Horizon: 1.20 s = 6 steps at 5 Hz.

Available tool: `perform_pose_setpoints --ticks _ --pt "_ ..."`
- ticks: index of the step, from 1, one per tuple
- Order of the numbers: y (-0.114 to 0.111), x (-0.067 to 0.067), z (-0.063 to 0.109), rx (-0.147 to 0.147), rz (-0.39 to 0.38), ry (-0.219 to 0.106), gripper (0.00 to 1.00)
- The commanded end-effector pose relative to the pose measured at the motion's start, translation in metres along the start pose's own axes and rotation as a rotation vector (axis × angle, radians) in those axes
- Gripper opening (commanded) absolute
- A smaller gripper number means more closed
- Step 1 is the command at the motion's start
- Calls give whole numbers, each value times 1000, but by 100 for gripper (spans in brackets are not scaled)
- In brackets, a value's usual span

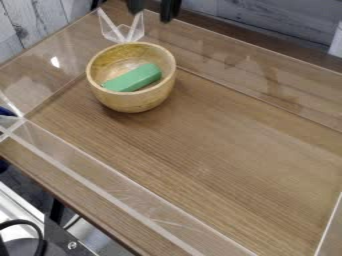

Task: Put the green block in the brown bowl

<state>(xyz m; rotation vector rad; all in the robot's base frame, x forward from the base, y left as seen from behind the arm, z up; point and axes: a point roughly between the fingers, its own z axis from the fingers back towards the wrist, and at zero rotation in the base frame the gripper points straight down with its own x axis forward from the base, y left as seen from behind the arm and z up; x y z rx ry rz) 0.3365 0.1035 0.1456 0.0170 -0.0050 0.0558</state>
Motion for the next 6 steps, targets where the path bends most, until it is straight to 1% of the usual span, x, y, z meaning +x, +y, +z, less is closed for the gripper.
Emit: perform_pose_setpoints --ticks 1,2,4,5,6 --pt "20 15 13 60 60 -21 100" --pt "28 23 5 108 98 21 100" --pt "9 39 -7 175 119 27 100" --pt "23 40 -31 184 132 51 100" --pt "38 38 -52 189 150 67 100"
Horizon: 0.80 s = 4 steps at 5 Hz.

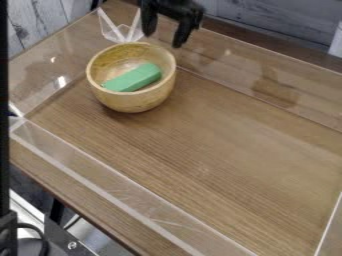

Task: Put the green block in the brown bowl

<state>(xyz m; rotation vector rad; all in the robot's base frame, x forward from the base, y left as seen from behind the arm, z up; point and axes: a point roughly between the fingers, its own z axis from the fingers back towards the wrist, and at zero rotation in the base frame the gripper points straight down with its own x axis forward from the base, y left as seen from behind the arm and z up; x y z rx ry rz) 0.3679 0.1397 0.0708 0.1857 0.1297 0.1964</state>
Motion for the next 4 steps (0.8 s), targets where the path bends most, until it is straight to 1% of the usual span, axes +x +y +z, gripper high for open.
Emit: perform_pose_setpoints --ticks 1,2,3,4 --pt "7 0 42 2 22 -30 100" --pt "4 -1 63 -10 27 -1 100" --pt "1 -2 60 -13 35 57 0" --pt "1 1 51 -16 59 87 100"
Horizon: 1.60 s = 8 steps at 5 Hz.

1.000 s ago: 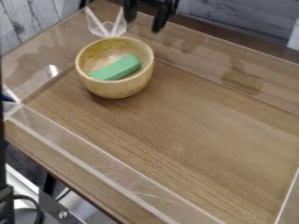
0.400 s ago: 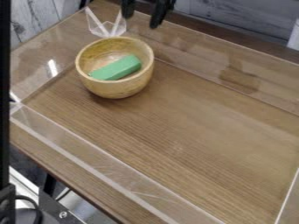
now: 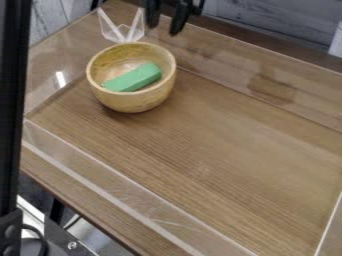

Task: Put the green block in the brown bowl

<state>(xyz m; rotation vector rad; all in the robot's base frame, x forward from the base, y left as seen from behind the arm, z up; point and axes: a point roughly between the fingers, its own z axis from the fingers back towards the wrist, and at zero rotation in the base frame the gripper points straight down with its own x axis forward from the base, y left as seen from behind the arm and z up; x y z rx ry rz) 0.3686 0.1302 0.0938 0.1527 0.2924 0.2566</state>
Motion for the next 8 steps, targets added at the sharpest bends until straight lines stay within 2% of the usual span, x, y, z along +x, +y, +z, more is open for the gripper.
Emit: perform_pose_setpoints --ticks 1,2,4,5,6,7,8 --pt "6 5 13 -5 34 -47 0" --pt "4 9 -4 -29 32 -37 100" --pt "-5 -1 7 -16 25 -52 100" --pt "-4 -3 6 -30 18 -24 0" --pt "-3 -5 9 -47 11 -8 100" --pt "-7 -5 -1 -42 5 -1 100" --pt "-12 -2 -20 -29 -1 21 100"
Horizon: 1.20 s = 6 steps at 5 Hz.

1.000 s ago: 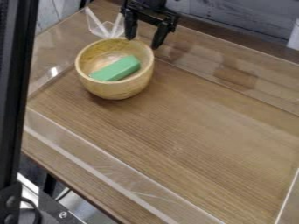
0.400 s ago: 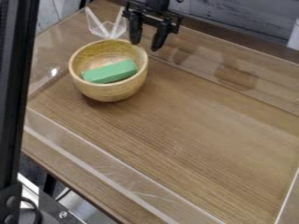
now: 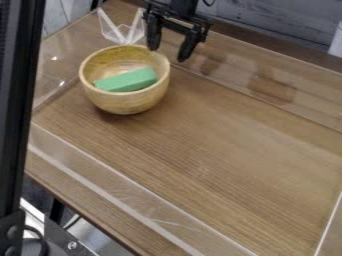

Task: Put the green block in the brown bowl

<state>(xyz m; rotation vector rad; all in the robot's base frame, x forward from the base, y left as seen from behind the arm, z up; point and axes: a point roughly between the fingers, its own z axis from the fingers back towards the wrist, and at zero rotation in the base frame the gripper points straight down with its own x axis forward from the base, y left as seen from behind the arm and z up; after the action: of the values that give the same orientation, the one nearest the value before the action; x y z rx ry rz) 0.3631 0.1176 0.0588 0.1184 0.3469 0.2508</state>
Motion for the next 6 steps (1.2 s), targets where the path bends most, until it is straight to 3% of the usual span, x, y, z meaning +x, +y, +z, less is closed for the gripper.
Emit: perform_pose_setpoints --ticks 1,2,3,5,6 --pt "1 0 -5 9 7 -13 100" --pt "-5 5 -14 -14 27 16 100" --pt "-15 8 -12 -68 24 18 100" --pt "-19 -6 -18 -79 -5 17 100" --pt "-21 -9 -5 -81 -19 1 100"
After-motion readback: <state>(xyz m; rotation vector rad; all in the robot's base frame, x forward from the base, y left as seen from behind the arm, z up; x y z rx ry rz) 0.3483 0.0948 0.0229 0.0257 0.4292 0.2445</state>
